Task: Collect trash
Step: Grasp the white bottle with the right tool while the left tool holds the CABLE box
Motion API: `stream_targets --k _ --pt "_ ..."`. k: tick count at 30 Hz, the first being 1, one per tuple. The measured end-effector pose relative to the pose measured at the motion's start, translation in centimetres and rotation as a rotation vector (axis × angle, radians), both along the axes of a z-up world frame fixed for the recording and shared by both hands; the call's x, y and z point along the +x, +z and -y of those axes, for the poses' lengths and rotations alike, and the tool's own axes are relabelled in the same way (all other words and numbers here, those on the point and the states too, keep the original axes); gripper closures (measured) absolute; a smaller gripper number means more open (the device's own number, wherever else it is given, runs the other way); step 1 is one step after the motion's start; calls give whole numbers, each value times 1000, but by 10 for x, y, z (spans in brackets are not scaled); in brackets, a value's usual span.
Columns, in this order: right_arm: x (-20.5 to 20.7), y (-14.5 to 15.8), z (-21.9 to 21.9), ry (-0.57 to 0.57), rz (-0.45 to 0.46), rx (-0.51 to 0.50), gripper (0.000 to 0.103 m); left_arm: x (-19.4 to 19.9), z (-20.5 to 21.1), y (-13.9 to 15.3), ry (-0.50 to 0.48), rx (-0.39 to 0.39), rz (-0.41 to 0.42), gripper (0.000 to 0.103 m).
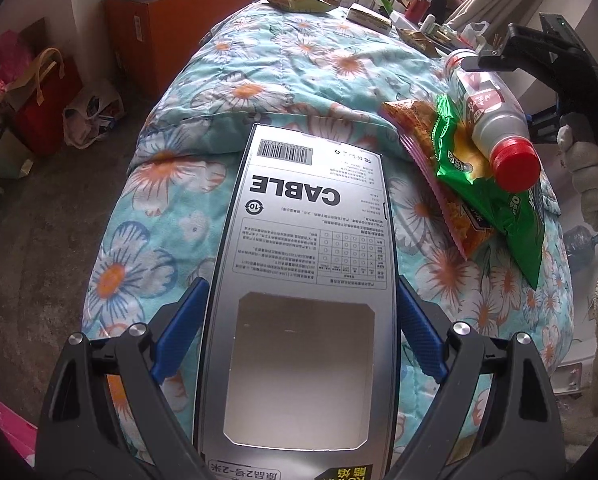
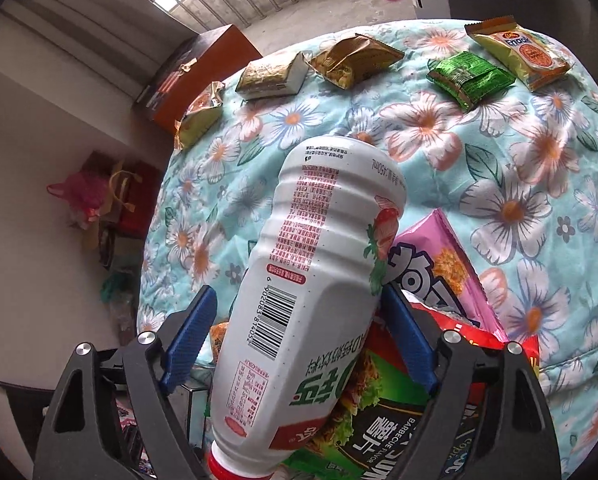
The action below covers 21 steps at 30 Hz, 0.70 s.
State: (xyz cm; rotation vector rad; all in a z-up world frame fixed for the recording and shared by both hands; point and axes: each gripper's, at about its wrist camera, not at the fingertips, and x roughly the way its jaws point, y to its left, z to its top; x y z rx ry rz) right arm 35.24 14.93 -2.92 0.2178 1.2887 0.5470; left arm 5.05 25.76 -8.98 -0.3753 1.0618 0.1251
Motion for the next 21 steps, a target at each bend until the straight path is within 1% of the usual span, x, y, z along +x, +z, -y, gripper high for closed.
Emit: stream_targets --k 5,11,14,17,19,21 --pt "-2 2 10 -4 9 45 35 0 1 0 -1 8 5 17" --pt "-22 22 34 32 21 169 37 1 3 -1 0 21 8 17" --pt "-39 32 59 31 22 262 37 2 6 -1 -3 34 16 17" --pt "-59 45 86 27 44 350 38 3 8 -2 -8 52 24 17" --pt "-75 54 106 21 64 393 39 2 8 -2 -6 66 28 20" --pt "-91 61 127 14 83 421 39 2 11 -1 -22 68 28 20"
